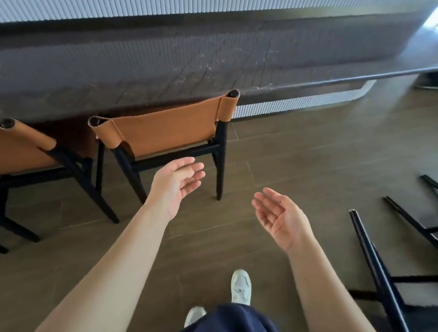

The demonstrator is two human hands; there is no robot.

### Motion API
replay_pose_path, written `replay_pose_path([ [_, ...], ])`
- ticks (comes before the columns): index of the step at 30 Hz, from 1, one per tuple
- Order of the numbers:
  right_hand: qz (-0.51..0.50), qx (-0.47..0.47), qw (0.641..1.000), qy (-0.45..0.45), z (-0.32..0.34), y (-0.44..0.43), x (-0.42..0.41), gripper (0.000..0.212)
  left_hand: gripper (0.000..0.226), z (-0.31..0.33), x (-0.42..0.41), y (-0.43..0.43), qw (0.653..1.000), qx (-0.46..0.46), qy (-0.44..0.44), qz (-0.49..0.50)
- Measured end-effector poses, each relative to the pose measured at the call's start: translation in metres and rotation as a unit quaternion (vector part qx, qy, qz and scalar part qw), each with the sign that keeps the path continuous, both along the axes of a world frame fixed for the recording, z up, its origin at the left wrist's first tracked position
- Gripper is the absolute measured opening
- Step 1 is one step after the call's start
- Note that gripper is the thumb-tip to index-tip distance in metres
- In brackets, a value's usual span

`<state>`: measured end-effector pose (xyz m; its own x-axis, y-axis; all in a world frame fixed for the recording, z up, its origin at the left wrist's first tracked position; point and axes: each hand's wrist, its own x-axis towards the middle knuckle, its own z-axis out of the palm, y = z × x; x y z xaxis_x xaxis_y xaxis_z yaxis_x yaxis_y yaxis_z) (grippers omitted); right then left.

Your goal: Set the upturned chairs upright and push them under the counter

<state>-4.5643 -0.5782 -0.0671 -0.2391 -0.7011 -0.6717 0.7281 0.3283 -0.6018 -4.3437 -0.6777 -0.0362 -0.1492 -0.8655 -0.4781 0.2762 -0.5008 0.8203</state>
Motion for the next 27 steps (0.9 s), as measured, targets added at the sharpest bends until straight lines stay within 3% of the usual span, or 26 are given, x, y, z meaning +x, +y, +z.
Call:
replay_pose_path([
  [14,-0.158,-0.023,0.987,0.019,0.011,0.197,-0.058,0.024,0.024,0.006,-0.094,0.139,0.988,-0.016,-0.006,-0.152],
  [27,-0.192,0.052,0.979,0.034,0.005,0.437,-0.102,0.022,0.031,-0.008,-0.147,0.353,0.985,0.010,0.034,-0.171],
])
